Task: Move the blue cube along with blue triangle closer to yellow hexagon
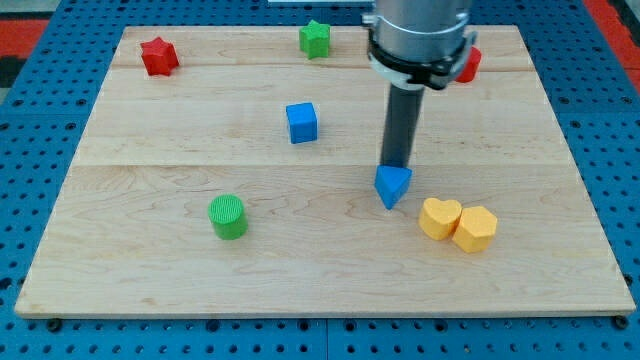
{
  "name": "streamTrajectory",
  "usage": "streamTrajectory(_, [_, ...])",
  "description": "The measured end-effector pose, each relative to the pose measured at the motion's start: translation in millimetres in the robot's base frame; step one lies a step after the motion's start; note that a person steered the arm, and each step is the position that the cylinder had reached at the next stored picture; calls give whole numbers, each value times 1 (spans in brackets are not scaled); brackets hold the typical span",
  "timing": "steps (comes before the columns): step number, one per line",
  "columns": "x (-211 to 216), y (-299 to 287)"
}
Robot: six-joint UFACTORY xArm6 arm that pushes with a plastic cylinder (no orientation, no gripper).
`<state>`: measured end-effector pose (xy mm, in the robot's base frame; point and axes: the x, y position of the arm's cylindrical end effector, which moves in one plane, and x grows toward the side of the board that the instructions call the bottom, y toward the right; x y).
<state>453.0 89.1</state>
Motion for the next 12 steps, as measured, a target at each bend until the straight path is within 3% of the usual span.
streamTrajectory(2, [-22,-46])
streamTrajectory(3, [-12,-101])
streamTrajectory(4, [-33,-180])
streamTrajectory(5, [-82,-215])
streamTrajectory(7, [-96,-74])
streamTrajectory(8, [-36,-56])
streamTrajectory(10, [-4,-132])
streamTrajectory(11, [17,-119])
streamTrajectory(12, [2,-112])
